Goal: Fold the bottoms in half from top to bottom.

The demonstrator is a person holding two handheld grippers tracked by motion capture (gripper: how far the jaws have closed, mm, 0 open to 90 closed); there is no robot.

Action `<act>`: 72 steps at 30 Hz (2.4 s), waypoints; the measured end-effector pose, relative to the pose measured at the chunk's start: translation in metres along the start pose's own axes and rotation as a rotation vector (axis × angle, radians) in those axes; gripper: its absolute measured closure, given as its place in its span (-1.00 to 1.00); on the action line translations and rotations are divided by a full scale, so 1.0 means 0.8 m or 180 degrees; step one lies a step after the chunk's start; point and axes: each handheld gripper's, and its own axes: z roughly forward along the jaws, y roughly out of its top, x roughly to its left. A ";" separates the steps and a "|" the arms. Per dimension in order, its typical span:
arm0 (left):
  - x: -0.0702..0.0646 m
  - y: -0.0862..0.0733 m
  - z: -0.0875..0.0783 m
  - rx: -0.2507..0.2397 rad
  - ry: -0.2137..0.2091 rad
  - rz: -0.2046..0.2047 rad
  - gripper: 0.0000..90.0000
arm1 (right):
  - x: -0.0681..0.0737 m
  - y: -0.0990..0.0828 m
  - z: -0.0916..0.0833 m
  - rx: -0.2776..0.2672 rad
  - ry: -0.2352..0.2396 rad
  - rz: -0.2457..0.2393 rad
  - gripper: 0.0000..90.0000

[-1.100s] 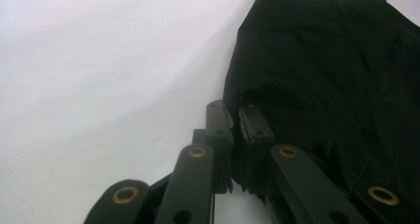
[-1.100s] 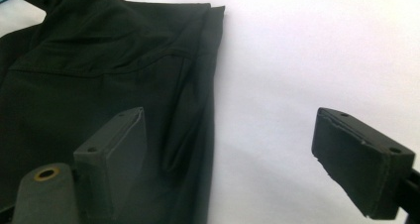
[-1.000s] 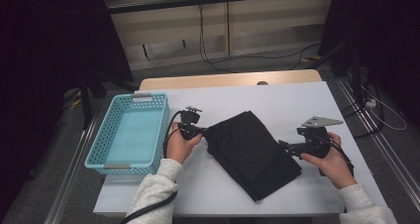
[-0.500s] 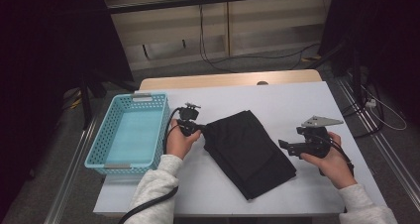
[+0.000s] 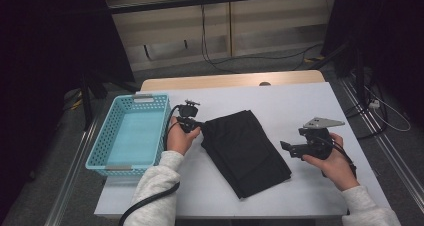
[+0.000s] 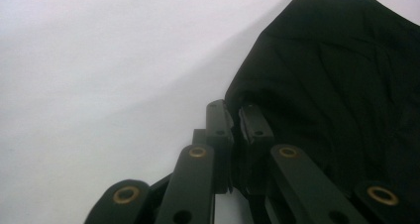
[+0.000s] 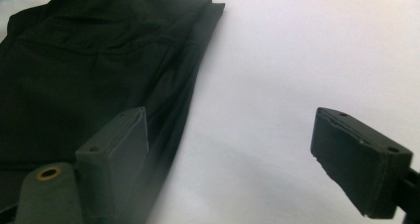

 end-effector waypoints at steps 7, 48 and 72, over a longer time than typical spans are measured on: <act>0.014 0.004 0.005 -0.0023 0.0133 -0.0039 0.88 | 0.002 0.000 0.003 0.0022 -0.0011 -0.0019 -0.69; -0.039 -0.063 -0.040 -0.0472 -0.0392 0.0492 -0.62 | 0.032 0.005 0.031 0.0095 0.0136 -0.0215 -0.60; -0.059 -0.084 -0.043 -0.0436 -0.0457 0.0613 -0.66 | 0.067 0.028 0.054 0.0065 0.0510 -0.0500 0.44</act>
